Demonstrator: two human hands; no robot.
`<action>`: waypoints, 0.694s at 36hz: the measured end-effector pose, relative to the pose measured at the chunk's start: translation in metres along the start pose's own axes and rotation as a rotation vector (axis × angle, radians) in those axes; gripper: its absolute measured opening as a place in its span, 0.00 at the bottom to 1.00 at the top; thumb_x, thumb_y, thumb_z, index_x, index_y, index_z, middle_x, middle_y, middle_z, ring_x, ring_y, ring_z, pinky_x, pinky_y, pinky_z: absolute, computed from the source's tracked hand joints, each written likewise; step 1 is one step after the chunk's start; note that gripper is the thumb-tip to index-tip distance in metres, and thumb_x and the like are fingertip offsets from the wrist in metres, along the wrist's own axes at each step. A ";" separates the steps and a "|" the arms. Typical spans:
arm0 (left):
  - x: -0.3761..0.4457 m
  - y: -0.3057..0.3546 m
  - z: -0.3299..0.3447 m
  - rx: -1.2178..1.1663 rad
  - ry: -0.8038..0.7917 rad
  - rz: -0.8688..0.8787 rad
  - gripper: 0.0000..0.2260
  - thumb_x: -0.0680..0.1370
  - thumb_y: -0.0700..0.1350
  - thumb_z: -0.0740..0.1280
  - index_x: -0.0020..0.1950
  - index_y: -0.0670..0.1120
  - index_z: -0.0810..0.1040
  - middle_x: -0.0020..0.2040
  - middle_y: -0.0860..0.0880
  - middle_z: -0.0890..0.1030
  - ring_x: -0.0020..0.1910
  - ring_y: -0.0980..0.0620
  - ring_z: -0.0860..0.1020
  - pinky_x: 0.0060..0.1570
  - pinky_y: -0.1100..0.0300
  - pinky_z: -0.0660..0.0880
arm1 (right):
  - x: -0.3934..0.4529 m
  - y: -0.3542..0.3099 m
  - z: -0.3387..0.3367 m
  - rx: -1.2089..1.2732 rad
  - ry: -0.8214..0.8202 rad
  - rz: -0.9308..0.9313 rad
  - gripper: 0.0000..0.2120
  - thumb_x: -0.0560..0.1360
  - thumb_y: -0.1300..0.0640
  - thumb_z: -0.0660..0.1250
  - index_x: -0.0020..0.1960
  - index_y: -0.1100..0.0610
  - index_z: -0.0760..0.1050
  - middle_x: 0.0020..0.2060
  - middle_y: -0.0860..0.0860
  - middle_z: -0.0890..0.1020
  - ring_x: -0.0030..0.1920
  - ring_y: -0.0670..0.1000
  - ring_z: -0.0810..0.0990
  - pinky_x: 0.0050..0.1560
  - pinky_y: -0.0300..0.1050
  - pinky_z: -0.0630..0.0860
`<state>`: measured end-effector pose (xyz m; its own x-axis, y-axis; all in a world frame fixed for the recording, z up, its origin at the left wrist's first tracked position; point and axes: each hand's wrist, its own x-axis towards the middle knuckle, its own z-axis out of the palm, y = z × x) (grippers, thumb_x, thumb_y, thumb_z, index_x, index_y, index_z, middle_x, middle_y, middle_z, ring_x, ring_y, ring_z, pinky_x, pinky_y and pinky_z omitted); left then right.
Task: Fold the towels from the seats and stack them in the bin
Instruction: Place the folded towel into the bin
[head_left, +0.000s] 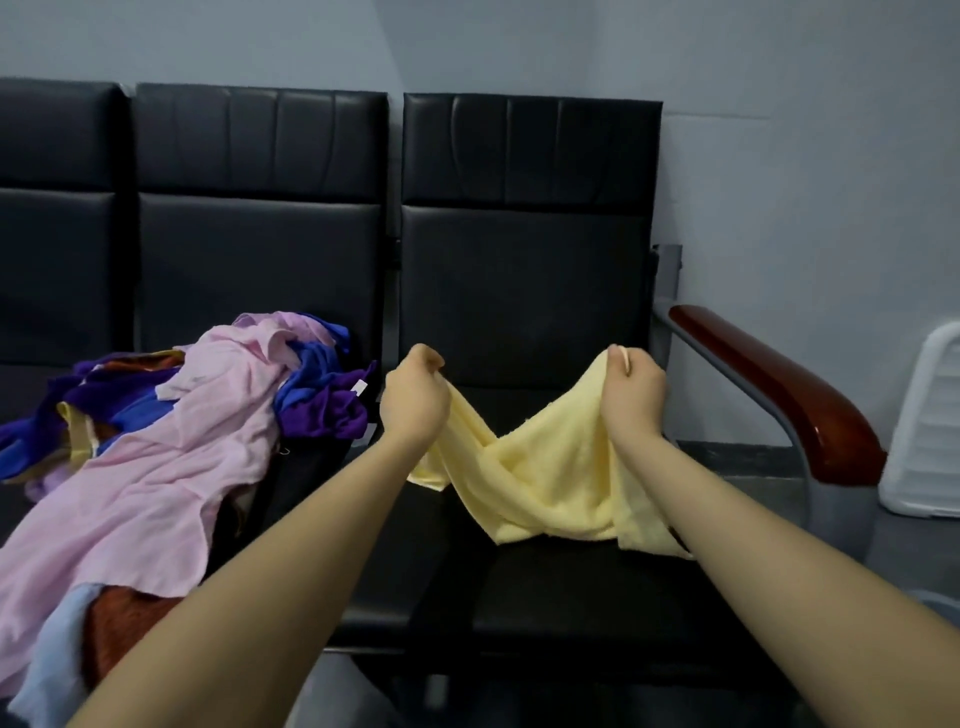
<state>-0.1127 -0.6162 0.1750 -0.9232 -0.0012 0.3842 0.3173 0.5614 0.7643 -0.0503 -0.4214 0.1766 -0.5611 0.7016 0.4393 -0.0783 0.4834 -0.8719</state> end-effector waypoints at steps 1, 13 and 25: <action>0.002 0.005 -0.003 -0.058 0.014 -0.002 0.12 0.81 0.40 0.56 0.61 0.45 0.74 0.55 0.46 0.78 0.48 0.50 0.76 0.43 0.58 0.73 | 0.002 -0.006 -0.003 0.011 0.019 -0.010 0.14 0.82 0.55 0.55 0.43 0.59 0.73 0.35 0.48 0.74 0.42 0.49 0.74 0.40 0.41 0.67; 0.034 0.080 -0.043 -0.292 0.008 0.101 0.18 0.81 0.34 0.54 0.66 0.45 0.75 0.64 0.44 0.74 0.61 0.45 0.74 0.61 0.50 0.74 | 0.031 -0.075 -0.038 0.115 0.129 -0.075 0.08 0.81 0.59 0.53 0.50 0.57 0.70 0.38 0.47 0.73 0.38 0.45 0.72 0.36 0.39 0.69; 0.040 0.087 -0.045 -0.093 -0.092 0.252 0.22 0.77 0.36 0.62 0.71 0.47 0.69 0.69 0.50 0.67 0.66 0.45 0.69 0.63 0.50 0.71 | 0.026 -0.084 -0.043 0.275 0.192 0.011 0.08 0.79 0.56 0.60 0.44 0.59 0.67 0.35 0.48 0.71 0.35 0.46 0.70 0.33 0.38 0.67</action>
<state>-0.1125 -0.6045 0.2806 -0.8271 0.2068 0.5227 0.5541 0.4558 0.6965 -0.0228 -0.4213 0.2709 -0.3999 0.8043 0.4396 -0.3074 0.3341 -0.8910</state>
